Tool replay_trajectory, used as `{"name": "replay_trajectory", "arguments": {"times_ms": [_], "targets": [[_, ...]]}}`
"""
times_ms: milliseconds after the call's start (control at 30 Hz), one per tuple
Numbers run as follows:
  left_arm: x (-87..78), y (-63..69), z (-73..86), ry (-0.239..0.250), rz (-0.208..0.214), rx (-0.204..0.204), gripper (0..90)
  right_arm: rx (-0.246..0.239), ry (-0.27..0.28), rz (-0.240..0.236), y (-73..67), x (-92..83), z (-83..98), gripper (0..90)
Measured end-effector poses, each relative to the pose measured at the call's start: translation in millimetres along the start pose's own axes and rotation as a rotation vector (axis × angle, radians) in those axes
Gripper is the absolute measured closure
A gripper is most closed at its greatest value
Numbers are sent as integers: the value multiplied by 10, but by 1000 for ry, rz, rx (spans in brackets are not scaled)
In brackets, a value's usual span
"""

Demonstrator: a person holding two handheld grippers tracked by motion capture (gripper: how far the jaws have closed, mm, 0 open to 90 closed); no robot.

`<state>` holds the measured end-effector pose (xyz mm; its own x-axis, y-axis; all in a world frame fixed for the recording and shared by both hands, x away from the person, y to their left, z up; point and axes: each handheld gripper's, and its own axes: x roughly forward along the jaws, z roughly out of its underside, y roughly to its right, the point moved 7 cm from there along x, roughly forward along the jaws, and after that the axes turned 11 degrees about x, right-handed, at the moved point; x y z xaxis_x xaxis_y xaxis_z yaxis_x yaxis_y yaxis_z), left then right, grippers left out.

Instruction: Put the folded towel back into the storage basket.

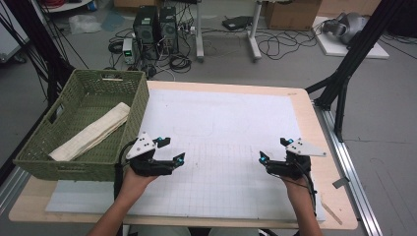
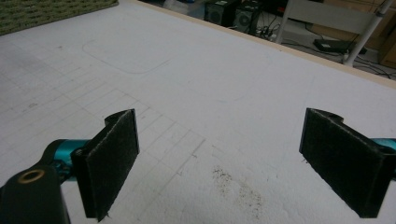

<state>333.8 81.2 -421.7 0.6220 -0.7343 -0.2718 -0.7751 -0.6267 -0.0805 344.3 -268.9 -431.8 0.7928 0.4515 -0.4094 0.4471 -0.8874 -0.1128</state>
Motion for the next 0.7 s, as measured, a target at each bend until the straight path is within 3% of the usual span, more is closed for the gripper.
{"name": "replay_trajectory", "arguments": {"times_ms": [700], "targets": [[32,-16,9,-6,-16,5,232,26,9,24,76,-63,59,113]]}}
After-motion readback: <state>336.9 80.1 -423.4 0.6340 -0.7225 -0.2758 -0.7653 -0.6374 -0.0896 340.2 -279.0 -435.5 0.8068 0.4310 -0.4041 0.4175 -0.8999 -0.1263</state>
